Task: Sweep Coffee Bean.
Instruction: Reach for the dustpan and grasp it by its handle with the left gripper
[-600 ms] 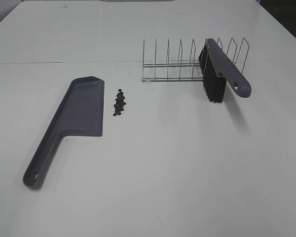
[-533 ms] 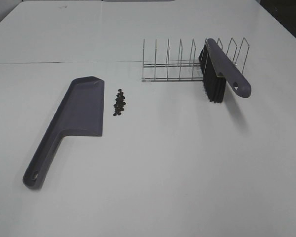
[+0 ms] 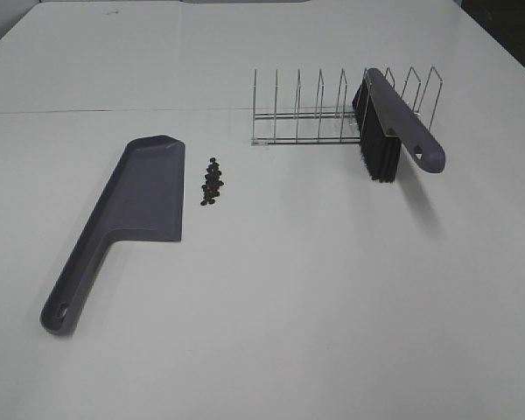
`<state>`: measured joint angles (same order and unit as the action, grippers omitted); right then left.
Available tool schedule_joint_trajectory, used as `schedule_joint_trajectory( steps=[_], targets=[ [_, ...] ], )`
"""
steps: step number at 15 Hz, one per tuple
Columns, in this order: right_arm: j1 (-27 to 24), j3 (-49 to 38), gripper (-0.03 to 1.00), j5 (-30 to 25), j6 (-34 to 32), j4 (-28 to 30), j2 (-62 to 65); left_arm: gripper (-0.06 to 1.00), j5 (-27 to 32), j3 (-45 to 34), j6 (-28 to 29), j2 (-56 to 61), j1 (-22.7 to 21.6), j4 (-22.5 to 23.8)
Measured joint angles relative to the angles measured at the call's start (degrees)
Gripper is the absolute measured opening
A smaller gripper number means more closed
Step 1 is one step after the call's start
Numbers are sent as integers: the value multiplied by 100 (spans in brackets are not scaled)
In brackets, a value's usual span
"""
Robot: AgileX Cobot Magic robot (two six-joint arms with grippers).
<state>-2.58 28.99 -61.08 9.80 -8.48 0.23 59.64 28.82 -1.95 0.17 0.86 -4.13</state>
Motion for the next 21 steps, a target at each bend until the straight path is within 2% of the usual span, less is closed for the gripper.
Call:
schedule_joint_trajectory(
  steps=[21],
  targets=[
    [0, 0, 61, 0, 0, 0, 0, 76, 0, 0, 0, 0, 0, 0]
  ],
)
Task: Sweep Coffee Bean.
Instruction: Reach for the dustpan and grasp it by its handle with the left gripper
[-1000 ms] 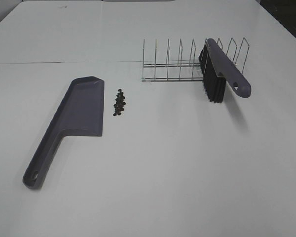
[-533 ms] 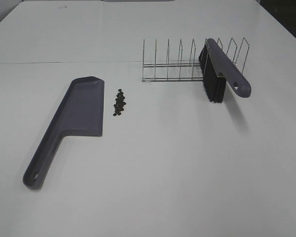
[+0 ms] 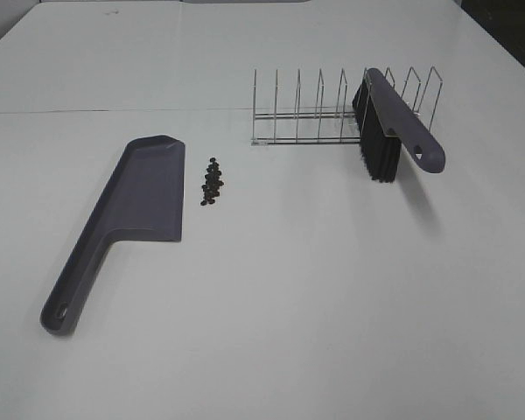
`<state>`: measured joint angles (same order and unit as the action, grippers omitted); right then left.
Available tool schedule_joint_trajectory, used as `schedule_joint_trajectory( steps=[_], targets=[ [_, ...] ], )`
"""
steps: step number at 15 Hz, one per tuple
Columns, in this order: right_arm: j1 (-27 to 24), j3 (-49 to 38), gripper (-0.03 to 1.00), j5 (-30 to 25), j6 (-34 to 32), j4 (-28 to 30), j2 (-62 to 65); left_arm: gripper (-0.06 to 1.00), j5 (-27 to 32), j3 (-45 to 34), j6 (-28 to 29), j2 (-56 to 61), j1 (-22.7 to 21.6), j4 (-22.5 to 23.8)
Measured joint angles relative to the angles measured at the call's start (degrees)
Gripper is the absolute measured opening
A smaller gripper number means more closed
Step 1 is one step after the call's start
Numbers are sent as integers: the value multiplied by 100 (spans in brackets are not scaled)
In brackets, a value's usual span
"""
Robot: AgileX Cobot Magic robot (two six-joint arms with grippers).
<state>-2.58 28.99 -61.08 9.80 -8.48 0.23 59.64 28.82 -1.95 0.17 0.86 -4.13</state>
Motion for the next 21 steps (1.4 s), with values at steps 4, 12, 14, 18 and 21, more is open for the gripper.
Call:
schedule_joint_trajectory(
  steps=[4, 12, 14, 18, 21],
  targets=[
    [0, 0, 61, 0, 0, 0, 0, 76, 0, 0, 0, 0, 0, 0],
    [0, 0, 61, 0, 0, 0, 0, 76, 0, 0, 0, 0, 0, 0],
    [0, 0, 61, 0, 0, 0, 0, 76, 0, 0, 0, 0, 0, 0],
    [0, 0, 61, 0, 0, 0, 0, 76, 0, 0, 0, 0, 0, 0],
    [0, 0, 61, 0, 0, 0, 0, 76, 0, 0, 0, 0, 0, 0]
  ],
)
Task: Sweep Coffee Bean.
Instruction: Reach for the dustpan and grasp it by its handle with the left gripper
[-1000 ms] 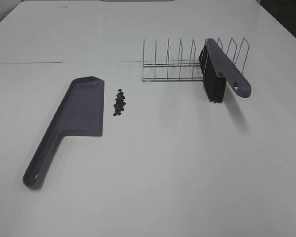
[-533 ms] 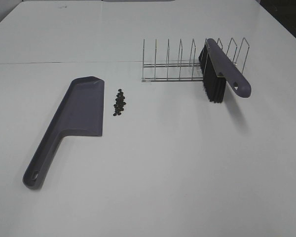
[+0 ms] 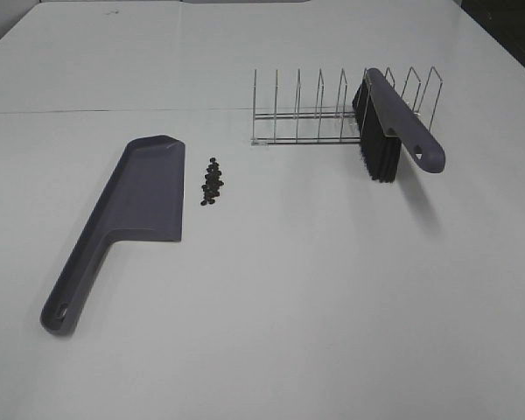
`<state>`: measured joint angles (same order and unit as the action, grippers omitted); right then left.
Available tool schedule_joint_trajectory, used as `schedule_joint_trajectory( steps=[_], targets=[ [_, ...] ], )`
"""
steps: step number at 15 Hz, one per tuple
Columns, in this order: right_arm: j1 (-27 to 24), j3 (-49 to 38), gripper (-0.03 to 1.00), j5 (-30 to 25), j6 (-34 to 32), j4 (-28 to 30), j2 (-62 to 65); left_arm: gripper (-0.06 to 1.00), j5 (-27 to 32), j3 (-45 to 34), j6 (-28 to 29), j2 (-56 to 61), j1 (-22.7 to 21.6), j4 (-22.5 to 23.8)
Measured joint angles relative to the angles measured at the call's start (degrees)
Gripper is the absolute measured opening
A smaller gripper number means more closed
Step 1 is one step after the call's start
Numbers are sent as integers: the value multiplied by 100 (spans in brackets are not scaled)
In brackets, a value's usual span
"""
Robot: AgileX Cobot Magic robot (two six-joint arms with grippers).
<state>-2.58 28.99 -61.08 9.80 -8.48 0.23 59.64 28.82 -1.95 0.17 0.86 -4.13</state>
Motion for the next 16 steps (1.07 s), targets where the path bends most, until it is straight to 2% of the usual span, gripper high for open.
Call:
schedule_joint_trajectory(
  steps=[16],
  targets=[
    [0, 0, 61, 0, 0, 0, 0, 76, 0, 0, 0, 0, 0, 0]
  ],
)
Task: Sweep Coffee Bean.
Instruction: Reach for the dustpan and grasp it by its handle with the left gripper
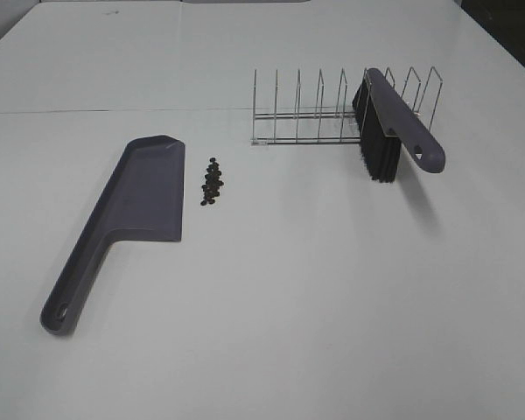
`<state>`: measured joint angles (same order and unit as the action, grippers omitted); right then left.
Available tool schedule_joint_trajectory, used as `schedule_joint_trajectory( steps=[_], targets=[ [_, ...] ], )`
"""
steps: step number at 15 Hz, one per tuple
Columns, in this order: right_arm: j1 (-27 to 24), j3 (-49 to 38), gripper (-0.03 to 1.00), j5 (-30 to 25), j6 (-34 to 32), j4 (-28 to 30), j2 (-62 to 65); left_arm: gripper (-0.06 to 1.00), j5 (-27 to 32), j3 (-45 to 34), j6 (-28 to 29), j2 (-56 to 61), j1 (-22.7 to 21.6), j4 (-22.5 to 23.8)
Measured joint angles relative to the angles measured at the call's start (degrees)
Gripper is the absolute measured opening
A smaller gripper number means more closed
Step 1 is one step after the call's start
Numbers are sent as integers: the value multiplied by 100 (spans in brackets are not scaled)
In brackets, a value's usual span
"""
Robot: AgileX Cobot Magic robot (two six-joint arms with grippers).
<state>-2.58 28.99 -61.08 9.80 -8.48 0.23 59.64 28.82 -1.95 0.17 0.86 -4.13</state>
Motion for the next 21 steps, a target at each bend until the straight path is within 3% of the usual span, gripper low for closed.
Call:
schedule_joint_trajectory(
  steps=[15, 17, 21],
  targets=[
    [0, 0, 61, 0, 0, -6, 0, 76, -17, 46, 0, -281, 0, -172],
    [0, 0, 61, 0, 0, -57, 0, 76, -332, 178, 0, -1112, 0, -195],
    [0, 0, 61, 0, 0, -115, 0, 76, -1312, 476, -109, -2888, 0, -785]
  ],
)
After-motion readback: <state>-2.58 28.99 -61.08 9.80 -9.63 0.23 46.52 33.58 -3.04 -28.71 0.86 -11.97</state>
